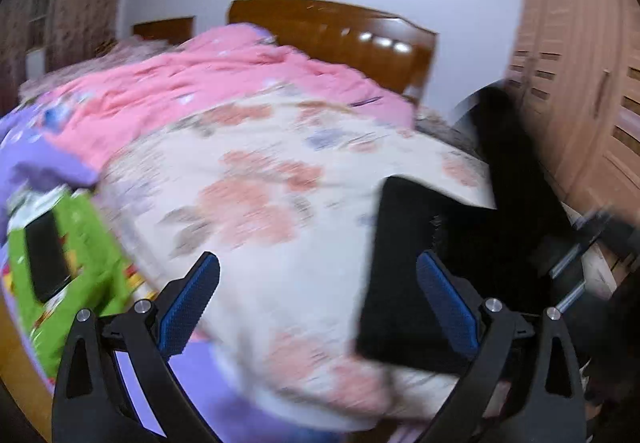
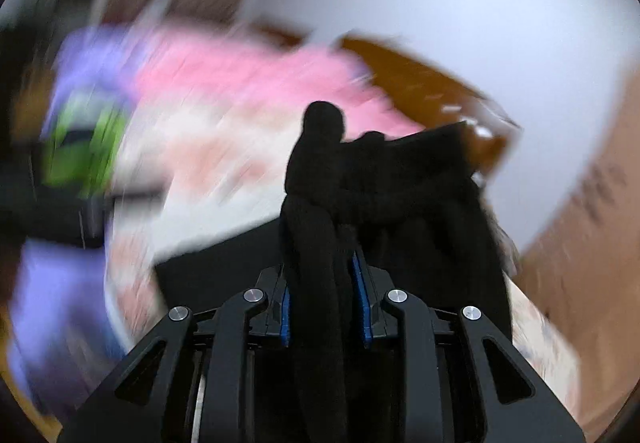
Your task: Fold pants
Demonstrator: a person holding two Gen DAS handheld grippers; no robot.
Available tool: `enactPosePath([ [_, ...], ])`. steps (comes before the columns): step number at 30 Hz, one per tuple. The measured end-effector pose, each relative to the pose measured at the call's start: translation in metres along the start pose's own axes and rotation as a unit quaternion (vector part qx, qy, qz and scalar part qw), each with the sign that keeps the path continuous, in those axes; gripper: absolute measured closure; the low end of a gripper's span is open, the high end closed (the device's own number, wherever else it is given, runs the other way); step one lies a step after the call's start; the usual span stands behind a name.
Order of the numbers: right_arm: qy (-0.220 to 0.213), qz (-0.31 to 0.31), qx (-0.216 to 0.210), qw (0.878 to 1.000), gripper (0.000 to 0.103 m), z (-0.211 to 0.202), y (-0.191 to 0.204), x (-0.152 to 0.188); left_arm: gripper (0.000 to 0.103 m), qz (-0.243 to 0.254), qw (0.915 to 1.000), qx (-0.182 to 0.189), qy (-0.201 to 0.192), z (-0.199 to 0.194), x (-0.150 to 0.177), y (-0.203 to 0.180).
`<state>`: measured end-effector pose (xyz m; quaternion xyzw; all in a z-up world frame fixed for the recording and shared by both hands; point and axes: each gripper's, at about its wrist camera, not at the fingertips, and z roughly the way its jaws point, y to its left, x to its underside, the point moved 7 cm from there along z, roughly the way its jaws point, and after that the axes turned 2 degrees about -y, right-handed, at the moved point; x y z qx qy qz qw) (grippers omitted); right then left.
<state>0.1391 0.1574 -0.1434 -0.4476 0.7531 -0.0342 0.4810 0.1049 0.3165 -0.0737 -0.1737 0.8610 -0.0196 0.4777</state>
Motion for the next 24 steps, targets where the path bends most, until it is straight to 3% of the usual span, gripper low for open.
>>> enactPosePath([
  [1, 0.031, -0.039, -0.008, 0.999, 0.077, 0.016, 0.024, 0.013, 0.004, -0.005, 1.0, -0.007, 0.005, -0.001, 0.005, 0.011],
  [2, 0.035, -0.073, 0.008, 0.997, 0.077, 0.022, 0.041, 0.023, 0.004, -0.007, 0.9998, -0.012, 0.01, -0.002, 0.01, 0.02],
  [3, 0.008, -0.101, 0.048, 0.994, 0.077, 0.017, 0.047, 0.026, 0.004, -0.008, 0.9998, -0.015, 0.012, -0.004, 0.013, 0.025],
  [6, 0.002, -0.089, 0.031, 0.996, 0.077, 0.01, 0.039, 0.026, 0.004, -0.012, 0.9997, -0.016, 0.017, -0.002, 0.021, 0.034],
  [10, -0.007, -0.119, 0.027, 0.993, 0.073, 0.0, 0.043, 0.032, 0.004, -0.034, 0.9987, 0.031, 0.022, 0.008, 0.021, 0.019],
  [11, -0.01, -0.129, 0.029, 0.991, 0.063, -0.004, 0.047, 0.034, 0.004, -0.033, 0.9983, 0.041, 0.024, 0.009, 0.019, 0.013],
  [13, -0.028, -0.137, 0.034, 0.99, 0.032, -0.023, 0.05, 0.039, 0.004, -0.031, 0.9974, 0.062, 0.021, 0.006, 0.015, 0.001],
  [14, -0.041, -0.114, 0.009, 0.993, 0.013, -0.039, 0.045, 0.043, 0.004, -0.027, 0.9969, 0.07, 0.02, 0.005, 0.012, -0.005],
  [16, -0.063, -0.053, -0.018, 0.996, 0.012, -0.067, 0.028, 0.047, 0.004, -0.017, 0.9952, 0.095, 0.017, 0.002, 0.003, -0.019],
  [18, -0.069, -0.006, -0.014, 0.997, 0.012, -0.085, 0.005, 0.056, 0.004, -0.008, 0.9907, 0.135, 0.016, 0.0, -0.005, -0.036],
  [20, -0.074, 0.045, 0.002, 0.996, 0.012, -0.097, -0.026, 0.068, 0.004, 0.003, 0.9786, 0.204, 0.029, 0.006, -0.013, -0.062],
  [22, -0.064, 0.099, 0.007, 0.993, 0.012, -0.098, -0.056, 0.081, 0.006, 0.017, 0.9739, 0.221, 0.046, 0.021, -0.017, -0.081],
  [24, -0.053, 0.157, 0.015, 0.986, 0.012, -0.1, -0.084, 0.1, 0.018, 0.038, 0.9712, 0.224, 0.072, 0.043, -0.015, -0.098],
])
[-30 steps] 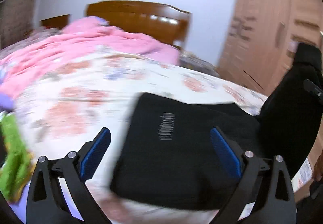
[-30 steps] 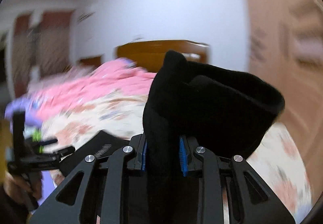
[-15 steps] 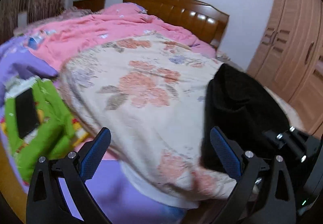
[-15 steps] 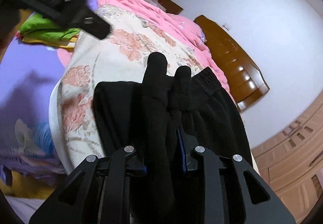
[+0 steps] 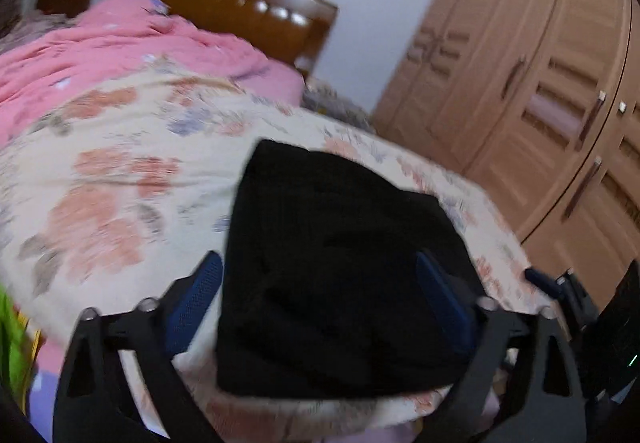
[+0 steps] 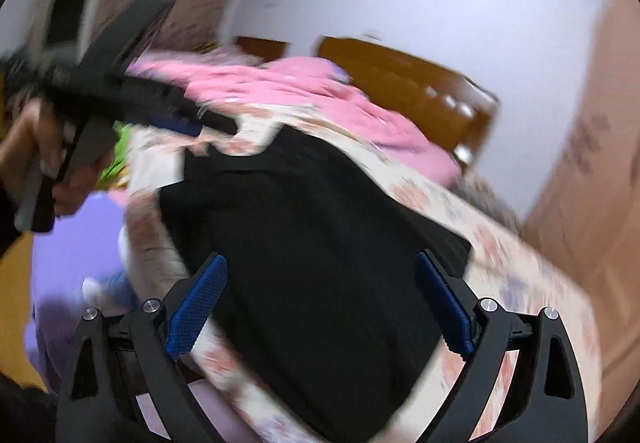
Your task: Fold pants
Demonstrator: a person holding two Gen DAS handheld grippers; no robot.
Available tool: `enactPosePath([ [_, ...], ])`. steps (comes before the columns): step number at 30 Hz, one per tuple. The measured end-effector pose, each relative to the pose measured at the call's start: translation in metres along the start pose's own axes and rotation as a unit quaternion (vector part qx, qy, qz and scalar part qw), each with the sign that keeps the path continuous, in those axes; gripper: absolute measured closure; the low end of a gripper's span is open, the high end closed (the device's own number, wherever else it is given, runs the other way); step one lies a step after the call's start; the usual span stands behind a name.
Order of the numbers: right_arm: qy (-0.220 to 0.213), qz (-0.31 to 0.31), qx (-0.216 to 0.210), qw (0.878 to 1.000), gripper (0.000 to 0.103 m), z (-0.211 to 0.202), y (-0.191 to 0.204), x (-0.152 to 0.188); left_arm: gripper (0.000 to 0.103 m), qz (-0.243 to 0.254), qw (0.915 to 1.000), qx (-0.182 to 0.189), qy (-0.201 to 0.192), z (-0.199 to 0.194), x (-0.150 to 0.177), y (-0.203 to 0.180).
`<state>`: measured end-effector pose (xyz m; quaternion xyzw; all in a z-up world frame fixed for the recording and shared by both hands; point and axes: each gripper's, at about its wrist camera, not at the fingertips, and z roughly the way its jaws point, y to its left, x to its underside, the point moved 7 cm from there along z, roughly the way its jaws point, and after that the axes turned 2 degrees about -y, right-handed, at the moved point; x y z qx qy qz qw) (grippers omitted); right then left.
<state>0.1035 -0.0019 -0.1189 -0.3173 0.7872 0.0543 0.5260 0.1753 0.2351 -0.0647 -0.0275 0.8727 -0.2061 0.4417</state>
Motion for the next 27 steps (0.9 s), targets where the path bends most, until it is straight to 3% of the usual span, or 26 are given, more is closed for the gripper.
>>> enactPosePath([
  [2, 0.006, 0.036, 0.005, 0.999, 0.012, -0.003, -0.02, 0.006, 0.031, 0.005, 0.9991, 0.004, 0.042, 0.029, 0.002, -0.002],
  [3, 0.006, 0.051, 0.01, 0.999, 0.011, -0.006, -0.03, 0.012, 0.034, 0.01, 0.9987, -0.006, 0.05, 0.037, 0.003, -0.001],
  [5, 0.007, 0.064, 0.018, 0.998, 0.011, -0.007, -0.04, 0.018, 0.056, 0.029, 0.9969, -0.034, 0.065, 0.05, 0.007, 0.002],
  [6, 0.011, 0.071, 0.02, 0.997, 0.011, -0.007, -0.045, 0.023, 0.058, 0.035, 0.9961, -0.046, 0.066, 0.051, 0.008, 0.005],
  [15, 0.015, 0.114, 0.013, 0.993, 0.011, -0.001, -0.045, 0.036, 0.059, 0.06, 0.9954, -0.049, 0.057, 0.032, 0.006, 0.006],
  [17, 0.013, 0.112, 0.013, 0.994, 0.011, -0.002, -0.044, 0.036, 0.051, 0.043, 0.9955, -0.046, 0.07, 0.037, 0.008, 0.012],
  [19, 0.011, 0.111, 0.015, 0.994, 0.011, 0.0, -0.047, 0.036, 0.039, 0.036, 0.9951, -0.065, 0.066, 0.039, 0.01, 0.018],
  [21, 0.012, 0.116, 0.016, 0.993, 0.011, 0.0, -0.049, 0.037, 0.042, 0.037, 0.9951, -0.064, 0.066, 0.04, 0.012, 0.016],
  [23, 0.014, 0.122, 0.013, 0.992, 0.011, 0.001, -0.05, 0.038, 0.058, 0.03, 0.9959, -0.047, 0.071, 0.04, 0.014, 0.014],
  [27, 0.015, 0.126, 0.013, 0.992, 0.011, 0.001, -0.051, 0.04, 0.062, 0.066, 0.9941, -0.076, 0.042, 0.025, 0.01, -0.002],
])
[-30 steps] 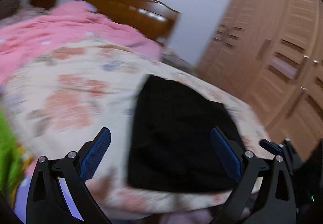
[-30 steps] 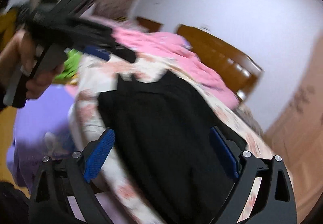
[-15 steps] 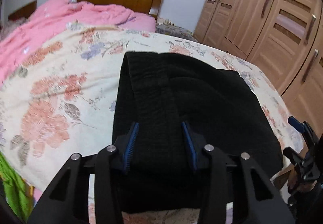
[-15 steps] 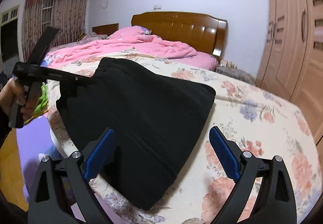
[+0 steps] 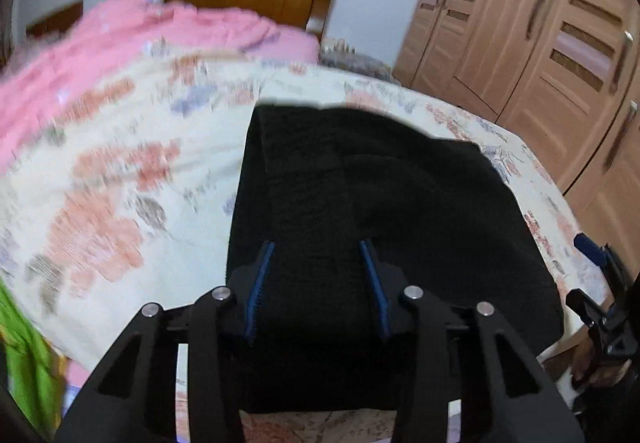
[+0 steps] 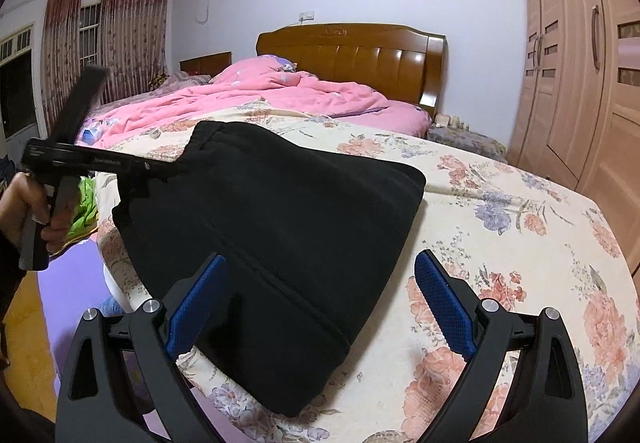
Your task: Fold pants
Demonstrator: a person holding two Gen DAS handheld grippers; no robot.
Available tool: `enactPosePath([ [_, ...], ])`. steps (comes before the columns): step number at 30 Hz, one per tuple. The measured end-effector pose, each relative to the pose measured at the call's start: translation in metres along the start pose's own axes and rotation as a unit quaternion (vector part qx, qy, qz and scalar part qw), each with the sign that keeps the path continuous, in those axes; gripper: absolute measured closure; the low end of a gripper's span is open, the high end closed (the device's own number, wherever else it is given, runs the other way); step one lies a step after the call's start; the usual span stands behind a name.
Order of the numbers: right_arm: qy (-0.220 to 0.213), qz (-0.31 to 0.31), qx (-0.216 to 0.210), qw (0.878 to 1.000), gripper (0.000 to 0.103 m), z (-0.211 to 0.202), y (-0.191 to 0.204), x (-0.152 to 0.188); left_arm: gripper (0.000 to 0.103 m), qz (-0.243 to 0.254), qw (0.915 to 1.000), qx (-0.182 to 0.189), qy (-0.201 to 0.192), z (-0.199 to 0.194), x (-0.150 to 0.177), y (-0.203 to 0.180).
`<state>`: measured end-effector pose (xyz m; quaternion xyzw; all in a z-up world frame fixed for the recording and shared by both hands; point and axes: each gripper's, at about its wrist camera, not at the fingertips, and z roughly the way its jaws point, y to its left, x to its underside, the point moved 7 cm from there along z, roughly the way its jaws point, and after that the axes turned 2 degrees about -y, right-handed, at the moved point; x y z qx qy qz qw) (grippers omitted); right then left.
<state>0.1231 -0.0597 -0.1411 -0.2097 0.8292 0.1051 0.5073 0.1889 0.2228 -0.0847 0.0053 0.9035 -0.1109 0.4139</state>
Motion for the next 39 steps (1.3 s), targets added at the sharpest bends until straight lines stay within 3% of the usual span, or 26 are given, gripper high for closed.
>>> enactPosePath([
  [3, -0.003, 0.001, 0.006, 1.0, 0.011, -0.002, -0.005, 0.0, 0.062, -0.009, 0.9983, 0.012, -0.057, -0.041, -0.014, -0.004],
  [5, 0.0, 0.013, 0.006, 1.0, 0.011, 0.0, -0.011, 0.002, 0.062, -0.035, 0.998, 0.016, -0.049, -0.043, -0.008, 0.007],
  [8, 0.014, 0.026, 0.005, 1.0, 0.011, 0.005, -0.016, 0.008, 0.062, -0.046, 0.9989, -0.002, 0.001, -0.012, 0.018, 0.02],
  [12, 0.034, 0.033, 0.008, 0.999, 0.011, 0.009, -0.027, 0.017, 0.061, -0.079, 0.9966, 0.018, -0.014, -0.013, 0.023, 0.028],
  [15, 0.054, 0.068, -0.011, 0.996, 0.011, 0.011, -0.037, 0.027, 0.06, -0.064, 0.9978, 0.004, -0.016, -0.015, 0.025, 0.023],
  [18, 0.062, 0.08, -0.046, 0.994, 0.011, 0.005, -0.036, 0.037, 0.056, -0.078, 0.9962, 0.024, -0.031, -0.023, 0.025, 0.025],
  [20, 0.059, 0.065, -0.059, 0.994, 0.011, -0.004, -0.028, 0.043, 0.03, -0.106, 0.9923, 0.025, -0.059, -0.041, 0.024, 0.035],
  [22, 0.055, 0.044, -0.066, 0.995, 0.011, -0.011, -0.019, 0.049, 0.022, -0.132, 0.9872, 0.021, -0.087, -0.059, 0.023, 0.047],
  [27, 0.072, 0.004, -0.069, 0.995, 0.011, -0.006, 0.001, 0.063, 0.022, -0.192, 0.9778, 0.026, -0.078, -0.066, 0.032, 0.077],
  [30, 0.074, 0.001, -0.068, 0.995, 0.011, -0.001, 0.007, 0.064, 0.022, -0.196, 0.9766, 0.057, -0.067, -0.058, 0.034, 0.068],
  [32, 0.073, -0.01, -0.062, 0.995, 0.011, 0.002, 0.008, 0.064, 0.022, -0.187, 0.9778, 0.077, -0.056, -0.048, 0.034, 0.053],
  [36, 0.074, -0.012, -0.062, 0.995, 0.011, 0.006, 0.009, 0.067, 0.022, -0.16, 0.9839, 0.074, -0.03, -0.025, 0.035, 0.03],
  [39, 0.073, -0.014, -0.061, 0.995, 0.017, 0.007, 0.009, 0.069, 0.034, -0.14, 0.9888, 0.041, -0.03, -0.016, 0.037, 0.022],
])
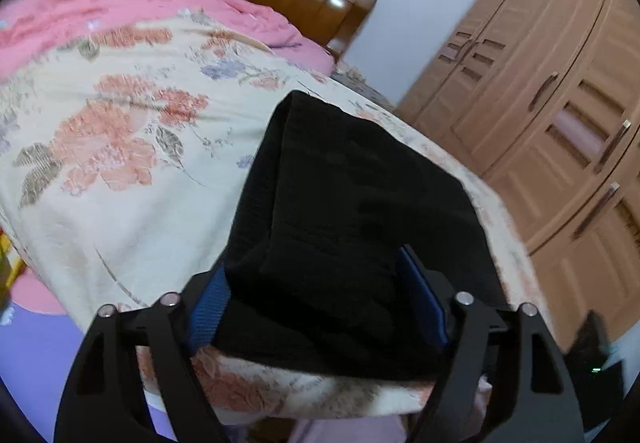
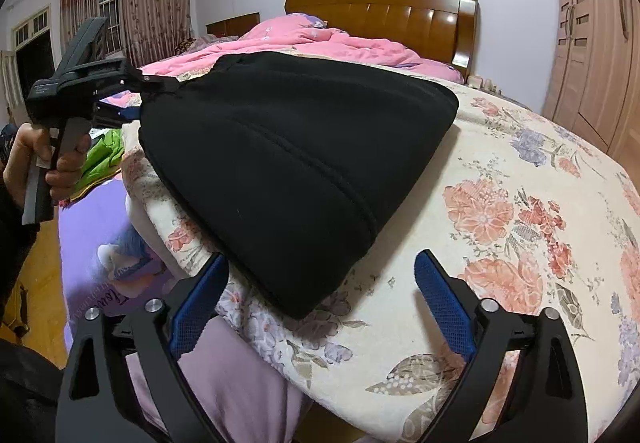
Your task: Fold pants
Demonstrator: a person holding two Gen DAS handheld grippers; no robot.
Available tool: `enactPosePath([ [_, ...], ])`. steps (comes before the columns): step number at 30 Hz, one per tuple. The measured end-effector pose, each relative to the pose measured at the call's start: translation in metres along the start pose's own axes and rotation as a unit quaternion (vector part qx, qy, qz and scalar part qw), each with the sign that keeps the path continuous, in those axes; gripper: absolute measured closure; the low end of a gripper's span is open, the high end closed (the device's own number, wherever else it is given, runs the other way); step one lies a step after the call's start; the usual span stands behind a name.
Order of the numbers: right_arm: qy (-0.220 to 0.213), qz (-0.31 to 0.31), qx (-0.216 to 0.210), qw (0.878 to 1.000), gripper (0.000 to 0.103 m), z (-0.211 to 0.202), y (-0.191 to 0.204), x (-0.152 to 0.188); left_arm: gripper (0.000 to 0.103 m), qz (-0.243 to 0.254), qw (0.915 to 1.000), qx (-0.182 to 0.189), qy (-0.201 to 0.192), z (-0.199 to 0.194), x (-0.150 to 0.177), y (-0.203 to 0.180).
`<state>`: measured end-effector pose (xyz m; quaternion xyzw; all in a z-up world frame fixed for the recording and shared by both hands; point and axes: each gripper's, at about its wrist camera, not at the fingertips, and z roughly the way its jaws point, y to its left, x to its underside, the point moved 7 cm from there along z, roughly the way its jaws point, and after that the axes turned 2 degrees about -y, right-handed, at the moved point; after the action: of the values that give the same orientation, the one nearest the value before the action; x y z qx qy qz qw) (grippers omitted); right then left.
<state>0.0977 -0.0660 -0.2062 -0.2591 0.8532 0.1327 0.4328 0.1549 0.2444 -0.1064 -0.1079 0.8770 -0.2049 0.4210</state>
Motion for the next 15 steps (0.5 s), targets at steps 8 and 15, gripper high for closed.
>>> enactPosePath([
  [8, -0.014, -0.022, 0.009, 1.0, 0.062, 0.001, 0.004, 0.001, 0.071, 0.024, 0.9996, -0.004, -0.017, -0.01, -0.005, -0.01],
  [15, -0.011, -0.052, 0.025, 0.998, 0.072, -0.005, 0.01, 0.001, 0.072, 0.024, 0.9993, -0.021, -0.017, -0.019, 0.004, -0.01],
])
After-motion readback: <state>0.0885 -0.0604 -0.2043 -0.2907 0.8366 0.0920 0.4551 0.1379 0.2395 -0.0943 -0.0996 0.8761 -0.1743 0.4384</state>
